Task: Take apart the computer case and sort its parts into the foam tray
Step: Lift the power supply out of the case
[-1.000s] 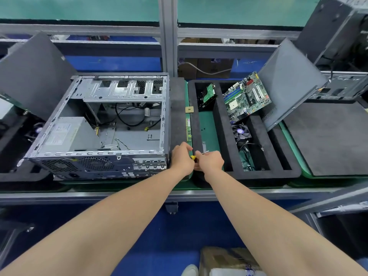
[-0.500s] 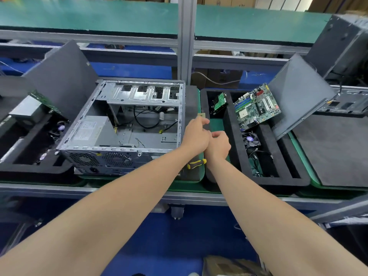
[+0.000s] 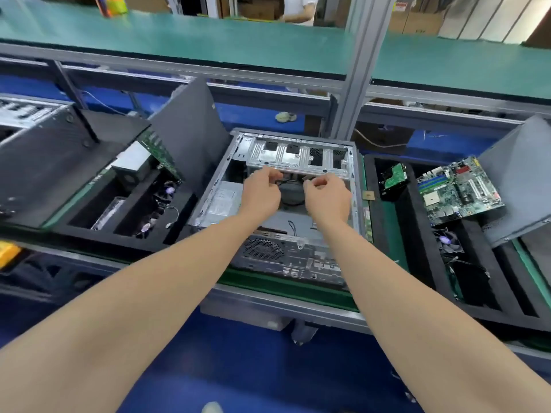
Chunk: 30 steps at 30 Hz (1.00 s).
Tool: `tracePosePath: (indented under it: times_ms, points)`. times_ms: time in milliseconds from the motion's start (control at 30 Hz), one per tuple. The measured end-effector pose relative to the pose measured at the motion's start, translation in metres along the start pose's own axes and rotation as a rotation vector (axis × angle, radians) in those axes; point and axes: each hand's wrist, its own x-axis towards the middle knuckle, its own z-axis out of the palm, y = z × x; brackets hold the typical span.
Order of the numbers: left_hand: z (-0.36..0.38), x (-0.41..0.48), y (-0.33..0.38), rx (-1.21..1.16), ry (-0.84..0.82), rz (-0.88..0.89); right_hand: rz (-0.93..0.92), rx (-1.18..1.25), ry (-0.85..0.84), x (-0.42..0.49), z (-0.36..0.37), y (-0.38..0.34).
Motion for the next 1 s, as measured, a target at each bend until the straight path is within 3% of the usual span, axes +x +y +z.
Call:
tracePosePath:
  times_ms: [100,200,333,433,800,1000]
  points:
    - [-0.033,0.016,-0.031,0.090,0.072,0.015,0.045,0.095,-0.183,-0.010,0.046,-0.022]
    - [-0.064,0.033,-0.060,0.274,0.129,-0.006,0.209,0.196,-0.388,-0.017,0.093,-0.044]
    - [-0.079,0.048,-0.094,0.247,-0.069,-0.263,0.394,0.164,-0.582,-0.022,0.133,-0.069]
    - [-0.075,0.052,-0.109,0.233,-0.166,-0.335,0.338,0.104,-0.560,-0.019,0.145,-0.064]
    - [-0.063,0.055,-0.121,0.361,-0.102,-0.196,0.120,-0.035,-0.407,-0.013,0.152,-0.046]
    - [-0.062,0.056,-0.119,0.388,-0.079,-0.176,0.126,-0.009,-0.384,-0.011,0.156,-0.047]
